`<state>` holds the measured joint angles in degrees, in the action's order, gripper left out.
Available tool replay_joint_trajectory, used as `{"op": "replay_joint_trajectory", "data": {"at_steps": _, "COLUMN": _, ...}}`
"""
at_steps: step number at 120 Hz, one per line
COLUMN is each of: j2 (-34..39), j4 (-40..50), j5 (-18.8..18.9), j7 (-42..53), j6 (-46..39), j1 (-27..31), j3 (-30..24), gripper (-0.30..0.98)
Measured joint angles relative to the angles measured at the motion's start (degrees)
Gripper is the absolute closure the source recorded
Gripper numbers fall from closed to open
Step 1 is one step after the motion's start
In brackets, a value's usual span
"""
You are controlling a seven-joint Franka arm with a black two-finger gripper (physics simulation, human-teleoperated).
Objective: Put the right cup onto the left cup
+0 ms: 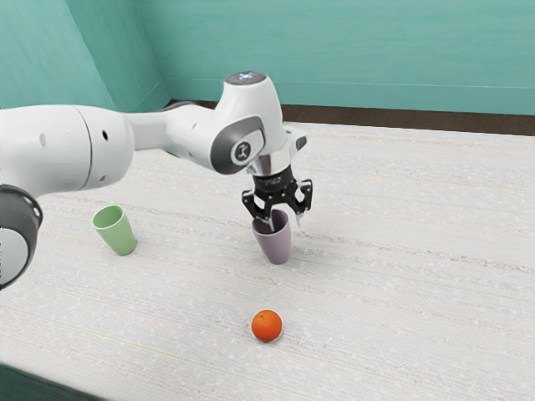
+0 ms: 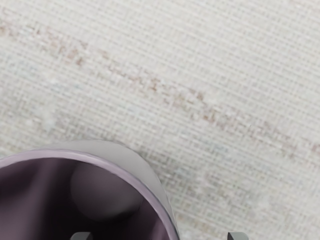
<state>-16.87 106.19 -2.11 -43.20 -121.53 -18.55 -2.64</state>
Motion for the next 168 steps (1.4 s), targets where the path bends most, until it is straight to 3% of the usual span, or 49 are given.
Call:
{"op": "replay_joint_trajectory", "data": {"at_steps": 28, "j2": -1.38, "j4": 0.71, "j5": -0.30, "j7": -1.82, "j6": -0.43, "j1": 0.62, "j3": 0.15, "gripper": 0.44}}
{"op": "replay_joint_trajectory", "data": {"at_steps": 60, "j2": -1.59, "j4": 0.78, "j5": -0.35, "j7": -3.23, "j6": -0.59, "j1": 0.83, "j3": 0.23, "gripper": 0.70}}
{"op": "replay_joint_trajectory", "data": {"at_steps": 96, "j2": -1.55, "j4": 0.43, "j5": -0.14, "j7": -4.41, "j6": -0.35, "j1": 1.00, "j3": 0.26, "gripper": 0.77}}
{"op": "replay_joint_trajectory", "data": {"at_steps": 112, "j2": 2.25, "j4": 0.16, "j5": 0.51, "j7": -4.13, "j6": 1.82, "j1": 2.18, "j3": 1.44, "gripper": 0.77}}
{"op": "replay_joint_trajectory", "data": {"at_steps": 132, "j2": 8.65, "j4": 0.71, "j5": 2.44, "j7": -3.28, "j6": 7.74, "j1": 7.56, "j3": 2.45, "gripper": 0.78}}
{"op": "replay_joint_trajectory", "data": {"at_steps": 168, "j2": 14.91, "j4": 1.18, "j5": 3.26, "j7": -1.99, "j6": 16.55, "j1": 23.48, "j3": 2.52, "gripper": 0.78}}
